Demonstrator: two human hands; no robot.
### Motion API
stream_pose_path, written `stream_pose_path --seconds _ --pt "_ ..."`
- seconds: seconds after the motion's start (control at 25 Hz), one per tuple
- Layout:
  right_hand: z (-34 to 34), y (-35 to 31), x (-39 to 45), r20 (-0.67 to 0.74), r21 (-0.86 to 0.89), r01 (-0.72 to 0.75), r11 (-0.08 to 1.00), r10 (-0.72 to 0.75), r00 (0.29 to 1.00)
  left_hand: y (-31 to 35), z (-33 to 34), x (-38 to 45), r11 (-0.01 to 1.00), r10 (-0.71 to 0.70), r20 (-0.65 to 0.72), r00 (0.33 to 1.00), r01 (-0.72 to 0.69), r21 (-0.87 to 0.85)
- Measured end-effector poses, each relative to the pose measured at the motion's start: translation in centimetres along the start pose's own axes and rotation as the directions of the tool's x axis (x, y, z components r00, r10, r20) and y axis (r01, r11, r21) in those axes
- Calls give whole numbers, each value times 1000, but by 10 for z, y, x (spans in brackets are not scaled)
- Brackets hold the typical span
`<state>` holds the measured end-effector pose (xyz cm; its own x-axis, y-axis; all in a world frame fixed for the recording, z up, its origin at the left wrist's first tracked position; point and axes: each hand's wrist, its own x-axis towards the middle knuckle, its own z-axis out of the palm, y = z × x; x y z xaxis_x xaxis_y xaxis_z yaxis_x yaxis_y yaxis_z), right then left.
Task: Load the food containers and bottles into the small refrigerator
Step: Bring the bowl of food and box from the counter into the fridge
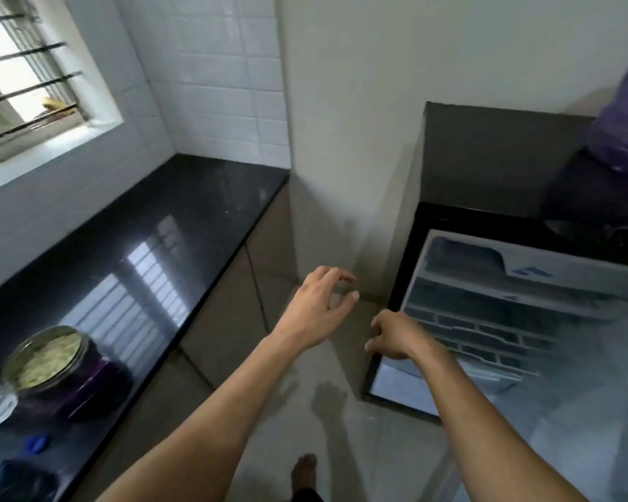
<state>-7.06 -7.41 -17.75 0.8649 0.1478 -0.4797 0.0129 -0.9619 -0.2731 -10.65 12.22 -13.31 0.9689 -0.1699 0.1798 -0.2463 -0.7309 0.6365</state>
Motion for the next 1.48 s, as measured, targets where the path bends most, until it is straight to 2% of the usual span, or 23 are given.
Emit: stream_pose_path --seconds 0.08,0.16,0.2,0.24,0.28,0.32,0.4,0.44,0.52,0.6,0.64,0.72,0.88,0.96,1.08,1.24,1.32,1.4,1.48 --pt "20 -57 1 38 -24 110 994 -109 993 -44 -24 -50 985 -171 56 984 171 12" --pt "32 -112 1 68 -1 234 972 -234 970 -72 -56 -91 957 -289 -7 957 290 17" --pt "57 -197 0 143 -47 400 915 -390 909 -110 -101 -151 894 -443 -148 884 447 -5" --pt "68 -239 -2 179 -80 480 874 -461 869 -128 -123 -180 860 -502 -224 835 510 -26" --pt "63 -244 -6 181 -48 506 861 -490 852 -133 -128 -183 860 -507 -235 830 507 -64" --pt "71 -278 -7 195 -41 553 832 -536 822 -152 -142 -203 837 -544 -277 792 538 -102" --pt "81 -301 -14 182 -52 575 817 -558 809 -162 -146 -220 776 -629 -338 700 588 -227" --pt "84 -308 -12 174 -33 587 809 -573 801 -166 -150 -226 742 -669 -391 631 594 -312" --pt "93 -332 -13 173 44 599 800 -596 784 -185 -163 -240 619 -783 -464 415 588 -521" --pt "107 -369 -14 179 129 608 784 -621 763 -219 -181 -259 471 -878 -428 212 533 -703" --pt "114 -391 -11 182 166 602 781 -624 760 -238 -192 -268 415 -905 -395 157 528 -741" --pt "125 -429 -8 168 229 570 789 -609 775 -277 -205 -279 333 -938 -330 105 532 -778" --pt "154 -481 15 155 301 441 845 -500 852 -353 -205 -285 216 -976 -189 105 513 -831" --pt "172 -490 31 177 330 342 880 -413 893 -374 -202 -284 157 -986 -101 135 513 -844" --pt "196 -487 39 223 352 279 894 -369 902 -371 -203 -278 120 -978 -15 210 494 -861" --pt "217 -472 35 136 420 254 871 -337 932 -356 -210 -277 106 -955 45 295 475 -873" --pt "225 -458 31 104 444 210 871 -282 954 -349 -210 -276 84 -946 80 313 475 -876" --pt "227 -436 28 76 551 107 827 -178 981 -336 -205 -267 88 -925 108 365 480 -873" --pt "221 -408 25 98 709 -23 705 -66 993 -319 -195 -254 95 -901 144 409 509 -856"
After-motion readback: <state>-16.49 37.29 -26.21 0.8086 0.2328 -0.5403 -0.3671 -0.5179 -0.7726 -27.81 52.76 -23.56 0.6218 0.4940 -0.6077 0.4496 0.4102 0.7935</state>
